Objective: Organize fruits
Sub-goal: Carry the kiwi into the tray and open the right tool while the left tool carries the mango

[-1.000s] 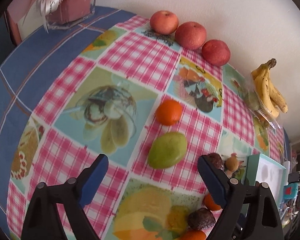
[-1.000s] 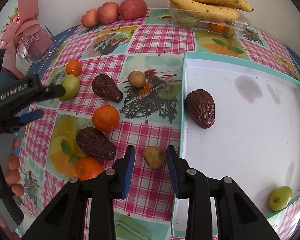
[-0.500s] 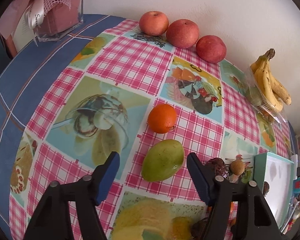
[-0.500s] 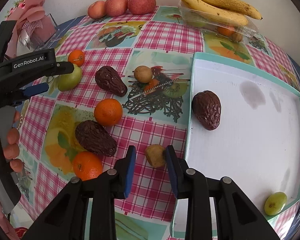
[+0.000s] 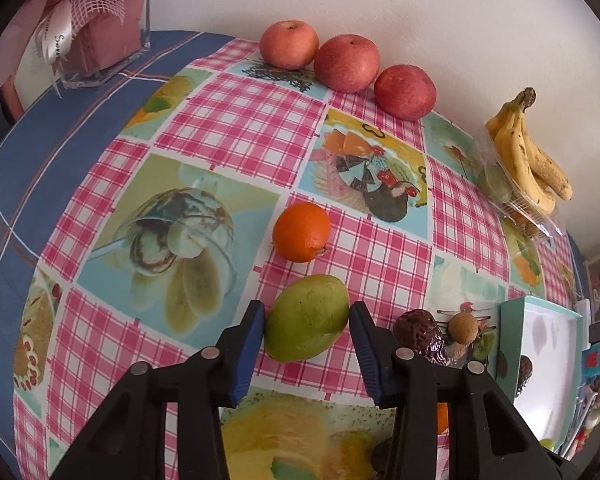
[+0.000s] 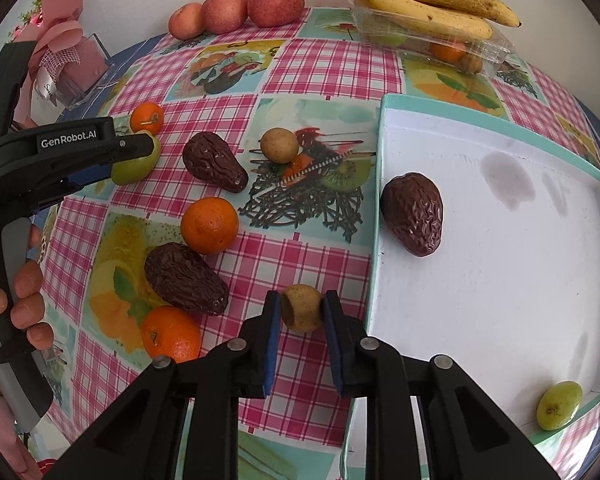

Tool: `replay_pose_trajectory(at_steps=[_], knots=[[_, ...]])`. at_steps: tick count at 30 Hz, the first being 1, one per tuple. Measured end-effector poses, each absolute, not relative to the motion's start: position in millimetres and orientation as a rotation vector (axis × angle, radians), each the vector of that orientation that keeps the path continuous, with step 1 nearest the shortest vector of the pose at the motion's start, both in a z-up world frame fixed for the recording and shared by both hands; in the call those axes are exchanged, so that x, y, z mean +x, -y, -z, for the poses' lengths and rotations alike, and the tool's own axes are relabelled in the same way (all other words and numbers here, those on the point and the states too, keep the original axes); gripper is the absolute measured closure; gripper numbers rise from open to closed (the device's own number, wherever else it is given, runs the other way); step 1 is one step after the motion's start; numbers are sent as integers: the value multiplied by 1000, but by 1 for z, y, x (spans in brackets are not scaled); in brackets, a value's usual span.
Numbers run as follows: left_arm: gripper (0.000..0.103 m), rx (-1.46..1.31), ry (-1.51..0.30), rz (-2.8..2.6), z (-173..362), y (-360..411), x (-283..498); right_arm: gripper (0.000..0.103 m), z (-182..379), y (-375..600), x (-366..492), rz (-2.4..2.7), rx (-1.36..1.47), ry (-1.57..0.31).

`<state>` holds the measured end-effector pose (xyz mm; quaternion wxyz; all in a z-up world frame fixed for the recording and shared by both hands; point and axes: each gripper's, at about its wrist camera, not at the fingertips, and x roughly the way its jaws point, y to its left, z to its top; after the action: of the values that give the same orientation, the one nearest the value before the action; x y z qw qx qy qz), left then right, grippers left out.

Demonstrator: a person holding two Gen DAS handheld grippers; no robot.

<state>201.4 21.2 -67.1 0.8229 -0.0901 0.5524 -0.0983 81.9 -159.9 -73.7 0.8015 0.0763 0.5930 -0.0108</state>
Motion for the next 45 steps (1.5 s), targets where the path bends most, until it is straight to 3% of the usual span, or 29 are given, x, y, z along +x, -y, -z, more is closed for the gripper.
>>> replay_pose_trajectory(at_steps=[23, 45], knots=[[57, -209, -1063, 265, -12, -18, 186, 84, 22, 189, 70, 92, 241, -1111], [57, -63, -1117, 549, -20, 95, 132, 84, 25, 330, 1, 506, 508, -1057]])
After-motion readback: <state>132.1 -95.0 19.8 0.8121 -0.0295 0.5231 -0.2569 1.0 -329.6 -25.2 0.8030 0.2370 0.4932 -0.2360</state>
